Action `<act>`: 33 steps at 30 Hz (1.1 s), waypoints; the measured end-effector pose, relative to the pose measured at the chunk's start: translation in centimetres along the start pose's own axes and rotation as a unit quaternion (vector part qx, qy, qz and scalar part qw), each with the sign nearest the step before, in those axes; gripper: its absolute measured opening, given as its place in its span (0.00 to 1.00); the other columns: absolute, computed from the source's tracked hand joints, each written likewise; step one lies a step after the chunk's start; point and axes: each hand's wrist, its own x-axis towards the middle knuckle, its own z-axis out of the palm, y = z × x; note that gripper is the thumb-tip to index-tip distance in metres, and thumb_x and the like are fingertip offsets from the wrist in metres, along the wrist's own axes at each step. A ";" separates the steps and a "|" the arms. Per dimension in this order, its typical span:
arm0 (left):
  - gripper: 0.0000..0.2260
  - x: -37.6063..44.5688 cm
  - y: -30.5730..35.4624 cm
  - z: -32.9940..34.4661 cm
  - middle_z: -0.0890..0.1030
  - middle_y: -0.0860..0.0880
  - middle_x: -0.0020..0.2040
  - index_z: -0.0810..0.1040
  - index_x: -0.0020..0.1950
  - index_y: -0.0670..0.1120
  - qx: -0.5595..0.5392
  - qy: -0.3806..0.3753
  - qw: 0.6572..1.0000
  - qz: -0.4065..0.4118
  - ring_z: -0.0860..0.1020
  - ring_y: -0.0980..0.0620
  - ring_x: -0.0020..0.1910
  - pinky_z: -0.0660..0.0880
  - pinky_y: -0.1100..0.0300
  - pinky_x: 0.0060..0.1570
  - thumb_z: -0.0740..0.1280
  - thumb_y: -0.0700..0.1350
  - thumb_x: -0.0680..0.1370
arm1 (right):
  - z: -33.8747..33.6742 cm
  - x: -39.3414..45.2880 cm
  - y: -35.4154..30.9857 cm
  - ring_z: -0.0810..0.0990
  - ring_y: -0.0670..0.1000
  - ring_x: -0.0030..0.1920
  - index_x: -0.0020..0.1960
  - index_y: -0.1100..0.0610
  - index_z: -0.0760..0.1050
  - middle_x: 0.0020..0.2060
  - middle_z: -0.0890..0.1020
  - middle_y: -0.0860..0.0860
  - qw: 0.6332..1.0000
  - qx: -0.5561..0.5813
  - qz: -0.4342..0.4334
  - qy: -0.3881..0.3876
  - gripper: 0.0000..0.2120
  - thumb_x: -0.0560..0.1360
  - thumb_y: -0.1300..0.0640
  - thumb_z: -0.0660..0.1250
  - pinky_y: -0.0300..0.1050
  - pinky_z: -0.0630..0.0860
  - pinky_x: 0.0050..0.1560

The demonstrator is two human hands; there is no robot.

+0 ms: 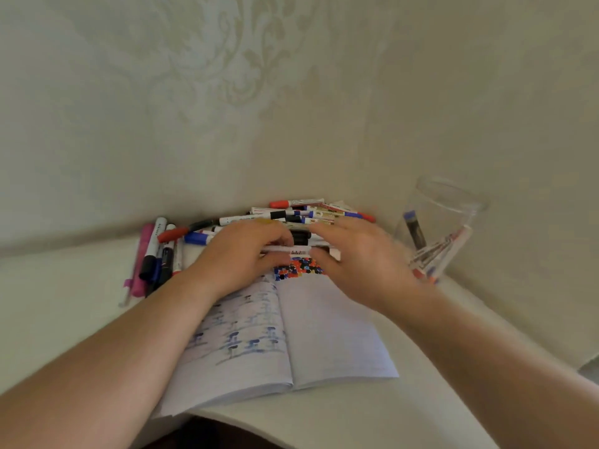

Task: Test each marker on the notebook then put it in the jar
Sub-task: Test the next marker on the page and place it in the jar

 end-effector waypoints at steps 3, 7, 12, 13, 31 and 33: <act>0.12 -0.1 0.7 -0.5 0.83 0.61 0.43 0.81 0.50 0.57 -0.037 0.049 0.998 -0.026 0.80 0.60 0.44 0.77 0.53 0.46 0.76 0.61 0.72 | 2.8 1.5 -0.5 0.80 0.58 0.57 0.66 0.50 0.78 0.55 0.83 0.50 0.997 -0.042 -0.002 -0.058 0.17 0.79 0.45 0.68 0.54 0.79 0.48; 0.22 -0.1 1.7 -0.9 0.86 0.62 0.45 0.72 0.54 0.59 -0.199 0.137 0.966 -0.096 0.82 0.62 0.44 0.75 0.71 0.44 0.81 0.56 0.68 | 3.4 3.1 0.4 0.78 0.57 0.38 0.45 0.53 0.80 0.36 0.75 0.48 0.999 -0.044 -0.017 0.008 0.10 0.78 0.48 0.65 0.47 0.66 0.31; 0.16 0.4 1.2 -0.2 0.81 0.60 0.55 0.74 0.63 0.56 -0.167 0.098 0.980 -0.034 0.80 0.56 0.53 0.80 0.53 0.50 0.69 0.61 0.79 | 2.7 2.6 0.7 0.78 0.49 0.32 0.46 0.54 0.84 0.33 0.82 0.51 0.828 0.486 0.276 -0.038 0.10 0.81 0.50 0.70 0.43 0.73 0.32; 0.16 0.5 1.1 0.1 0.81 0.61 0.57 0.75 0.65 0.56 -0.132 0.066 0.989 -0.018 0.79 0.57 0.55 0.79 0.52 0.52 0.66 0.61 0.80 | 2.9 2.4 0.4 0.78 0.51 0.32 0.49 0.56 0.84 0.35 0.83 0.55 0.763 0.568 0.306 -0.044 0.11 0.82 0.50 0.68 0.44 0.73 0.32; 0.08 0.0 2.2 1.2 0.79 0.57 0.41 0.62 0.53 0.57 -0.105 -0.034 0.994 -0.012 0.79 0.56 0.39 0.77 0.49 0.39 0.58 0.60 0.84 | 4.3 2.2 0.8 0.77 0.48 0.28 0.37 0.56 0.68 0.28 0.79 0.54 0.657 0.703 0.266 -0.058 0.14 0.71 0.54 0.72 0.37 0.72 0.28; 0.09 0.0 2.2 1.3 0.80 0.56 0.42 0.63 0.54 0.56 -0.101 -0.034 0.994 -0.018 0.79 0.55 0.40 0.77 0.48 0.40 0.58 0.60 0.83 | 4.2 2.3 0.8 0.76 0.47 0.27 0.38 0.57 0.66 0.28 0.79 0.54 0.657 0.704 0.263 -0.058 0.14 0.73 0.56 0.71 0.36 0.71 0.27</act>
